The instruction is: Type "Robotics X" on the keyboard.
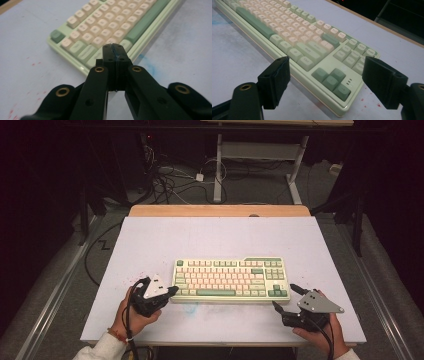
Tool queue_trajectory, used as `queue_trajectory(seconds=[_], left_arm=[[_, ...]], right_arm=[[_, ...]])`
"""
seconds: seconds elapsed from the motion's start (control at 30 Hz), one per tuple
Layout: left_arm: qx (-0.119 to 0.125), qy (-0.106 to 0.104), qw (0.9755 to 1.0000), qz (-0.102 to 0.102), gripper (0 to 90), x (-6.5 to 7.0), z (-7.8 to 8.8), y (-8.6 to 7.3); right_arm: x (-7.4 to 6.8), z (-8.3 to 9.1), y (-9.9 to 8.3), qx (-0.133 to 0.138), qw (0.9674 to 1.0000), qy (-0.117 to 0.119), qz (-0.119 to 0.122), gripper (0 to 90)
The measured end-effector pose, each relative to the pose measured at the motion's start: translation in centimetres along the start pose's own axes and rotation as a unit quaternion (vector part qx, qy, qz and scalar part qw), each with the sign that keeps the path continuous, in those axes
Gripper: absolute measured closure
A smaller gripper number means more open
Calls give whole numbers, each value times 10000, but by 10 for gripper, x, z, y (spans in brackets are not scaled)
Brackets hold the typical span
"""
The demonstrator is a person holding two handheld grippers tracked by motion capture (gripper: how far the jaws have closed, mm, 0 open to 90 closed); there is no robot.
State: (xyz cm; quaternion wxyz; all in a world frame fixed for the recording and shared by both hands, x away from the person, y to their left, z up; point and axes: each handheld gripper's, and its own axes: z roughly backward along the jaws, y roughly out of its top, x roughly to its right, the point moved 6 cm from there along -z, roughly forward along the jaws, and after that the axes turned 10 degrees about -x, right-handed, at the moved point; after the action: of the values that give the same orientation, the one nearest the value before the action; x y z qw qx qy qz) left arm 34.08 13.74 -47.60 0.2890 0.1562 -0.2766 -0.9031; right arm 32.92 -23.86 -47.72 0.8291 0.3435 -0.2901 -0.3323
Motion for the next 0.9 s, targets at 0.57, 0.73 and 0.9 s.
queue_trajectory(seconds=[0.57, 0.73, 0.9], left_arm=[[-16, -264, 9987, -433, 879, 17, -35, 56], [-104, -323, 9978, -574, 879, 21, -46, 68], [-189, -353, 9970, -661, 879, 25, -56, 78]], right_arm=[[-5, -4, -1, -59, 9999, 71, 88, 227], [-5, -6, -1, -92, 9999, 72, 103, 226], [-5, -6, -2, -100, 9998, 80, 128, 226]])
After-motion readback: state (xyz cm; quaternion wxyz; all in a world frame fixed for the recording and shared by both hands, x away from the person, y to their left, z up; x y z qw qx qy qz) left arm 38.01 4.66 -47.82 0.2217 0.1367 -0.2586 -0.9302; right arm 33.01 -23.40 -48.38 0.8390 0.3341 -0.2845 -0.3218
